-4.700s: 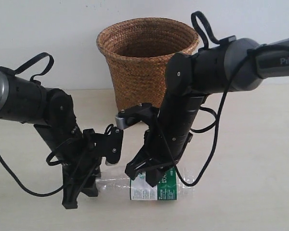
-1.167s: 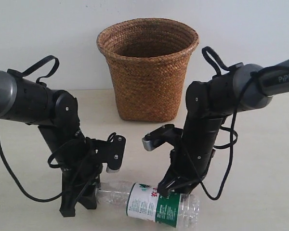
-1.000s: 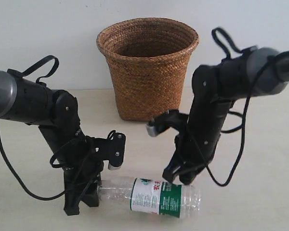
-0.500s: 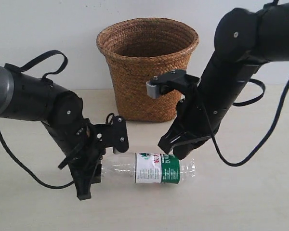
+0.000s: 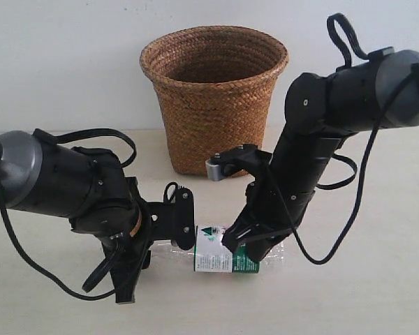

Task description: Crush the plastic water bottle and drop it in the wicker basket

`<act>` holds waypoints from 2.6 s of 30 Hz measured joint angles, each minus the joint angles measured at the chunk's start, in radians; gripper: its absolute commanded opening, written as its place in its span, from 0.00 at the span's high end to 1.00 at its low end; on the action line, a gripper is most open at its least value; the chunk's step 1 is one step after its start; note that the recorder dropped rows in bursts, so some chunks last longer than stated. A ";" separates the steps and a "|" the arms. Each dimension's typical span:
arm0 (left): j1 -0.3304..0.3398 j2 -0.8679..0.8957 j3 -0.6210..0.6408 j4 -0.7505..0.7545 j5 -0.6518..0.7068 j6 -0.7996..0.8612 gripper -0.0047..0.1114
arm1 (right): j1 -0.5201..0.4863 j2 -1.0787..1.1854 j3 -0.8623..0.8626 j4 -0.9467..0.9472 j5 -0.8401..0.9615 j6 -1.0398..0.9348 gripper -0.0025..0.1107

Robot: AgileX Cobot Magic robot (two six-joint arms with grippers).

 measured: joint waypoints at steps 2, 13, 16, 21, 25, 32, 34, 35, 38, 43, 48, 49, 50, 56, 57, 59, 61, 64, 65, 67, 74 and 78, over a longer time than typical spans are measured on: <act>0.000 0.000 0.000 0.000 0.000 0.000 0.93 | 0.000 -0.013 -0.016 -0.004 -0.005 -0.007 0.98; -0.001 0.000 0.000 0.002 0.000 0.002 0.93 | 0.000 0.047 -0.059 -0.025 -0.035 -0.036 0.98; -0.001 0.005 0.000 0.002 -0.001 0.004 0.93 | 0.000 0.075 -0.068 -0.029 -0.039 -0.039 0.98; -0.001 0.010 0.000 0.000 -0.001 0.014 0.93 | 0.000 0.118 -0.077 -0.029 -0.046 -0.039 0.98; -0.001 0.010 0.000 0.000 -0.001 0.016 0.93 | 0.000 0.152 -0.081 -0.018 -0.058 -0.039 0.98; -0.001 0.004 0.000 -0.015 -0.014 0.038 0.93 | 0.000 0.226 -0.102 -0.003 -0.067 -0.039 0.98; -0.001 0.004 0.000 -0.019 -0.014 0.042 0.93 | -0.004 0.233 -0.110 0.004 -0.054 -0.039 0.98; -0.001 0.004 0.000 -0.019 -0.014 0.042 0.93 | -0.004 0.235 -0.111 0.007 -0.049 -0.039 0.98; -0.001 0.004 0.000 -0.019 -0.016 0.044 0.93 | -0.006 0.242 -0.119 0.011 -0.036 -0.039 0.98; -0.001 0.004 0.000 -0.030 -0.016 0.044 0.93 | -0.019 0.240 -0.120 0.031 -0.025 -0.039 0.98; -0.003 0.004 0.000 -0.051 -0.020 0.069 0.93 | -0.027 0.211 -0.109 0.032 -0.010 -0.035 0.98; -0.003 0.004 0.000 -0.053 -0.022 0.073 0.93 | -0.027 0.202 -0.105 0.031 -0.009 -0.035 0.98; -0.003 0.004 0.000 -0.053 -0.024 0.076 0.93 | -0.027 0.193 -0.100 0.028 -0.009 -0.035 0.98; -0.005 0.004 0.000 -0.106 -0.083 0.087 0.93 | -0.029 0.066 -0.065 -0.044 0.030 -0.035 0.98; -0.005 0.004 0.000 -0.109 -0.083 0.087 0.93 | -0.031 0.044 -0.066 -0.041 0.030 -0.035 0.98; -0.005 0.004 0.000 -0.112 -0.083 0.087 0.93 | -0.031 0.005 -0.066 -0.008 0.010 -0.041 0.98; -0.005 0.004 0.000 -0.112 -0.085 0.087 0.93 | -0.031 -0.011 -0.066 0.047 -0.005 -0.069 0.98; -0.005 0.004 0.000 -0.116 -0.085 0.087 0.93 | -0.031 0.029 -0.066 0.183 -0.022 -0.165 0.98; -0.005 0.004 0.000 -0.116 -0.085 0.087 0.93 | -0.031 0.046 -0.066 0.199 -0.032 -0.179 0.98; -0.005 0.004 0.000 -0.125 -0.088 0.087 0.93 | -0.031 0.091 -0.066 0.217 -0.053 -0.196 0.98; -0.005 0.006 0.005 -0.132 -0.070 0.093 0.93 | -0.037 0.204 -0.103 0.278 -0.050 -0.234 0.98; -0.001 0.006 0.005 -0.128 -0.052 0.098 0.93 | -0.046 0.290 -0.214 0.280 0.075 -0.207 0.98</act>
